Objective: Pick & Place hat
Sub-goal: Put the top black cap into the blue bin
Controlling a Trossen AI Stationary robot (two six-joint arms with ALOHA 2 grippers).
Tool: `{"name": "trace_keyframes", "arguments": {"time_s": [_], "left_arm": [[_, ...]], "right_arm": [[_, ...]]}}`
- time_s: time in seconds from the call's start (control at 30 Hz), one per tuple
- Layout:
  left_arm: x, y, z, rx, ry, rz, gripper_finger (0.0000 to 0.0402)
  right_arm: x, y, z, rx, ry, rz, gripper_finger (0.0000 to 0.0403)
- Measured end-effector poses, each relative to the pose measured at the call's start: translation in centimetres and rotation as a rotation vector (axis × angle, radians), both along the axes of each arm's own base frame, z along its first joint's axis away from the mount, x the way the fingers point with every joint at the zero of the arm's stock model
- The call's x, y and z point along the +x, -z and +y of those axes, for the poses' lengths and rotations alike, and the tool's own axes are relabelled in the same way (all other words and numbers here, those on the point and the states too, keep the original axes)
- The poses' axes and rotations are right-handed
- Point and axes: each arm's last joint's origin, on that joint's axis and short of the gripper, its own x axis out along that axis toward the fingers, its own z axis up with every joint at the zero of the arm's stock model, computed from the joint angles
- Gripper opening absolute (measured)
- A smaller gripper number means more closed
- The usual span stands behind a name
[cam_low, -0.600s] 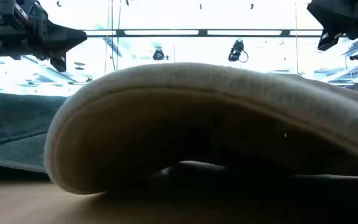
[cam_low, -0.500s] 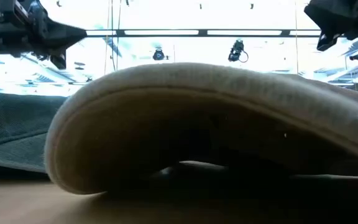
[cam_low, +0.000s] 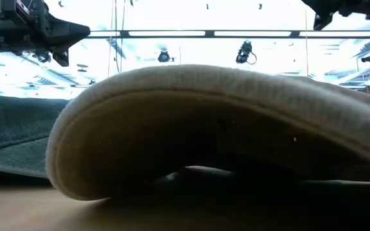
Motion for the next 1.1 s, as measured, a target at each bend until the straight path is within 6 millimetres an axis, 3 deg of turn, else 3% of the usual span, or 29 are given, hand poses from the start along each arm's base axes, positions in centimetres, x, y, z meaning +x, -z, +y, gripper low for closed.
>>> {"name": "trace_keyframes", "arguments": {"time_s": [0.5, 1.1], "left_arm": [[0.0, -0.4, 0.0, 0.002, 0.001, -0.038, 0.0136], [-0.1, -0.7, 0.0, -0.001, 0.002, -0.066, 0.0142]], "right_arm": [[5.6, -0.6, 1.8, -0.027, -0.002, 0.195, 0.0119], [10.2, 1.2, 3.2, -0.088, 0.001, 0.397, 0.0119]]}}
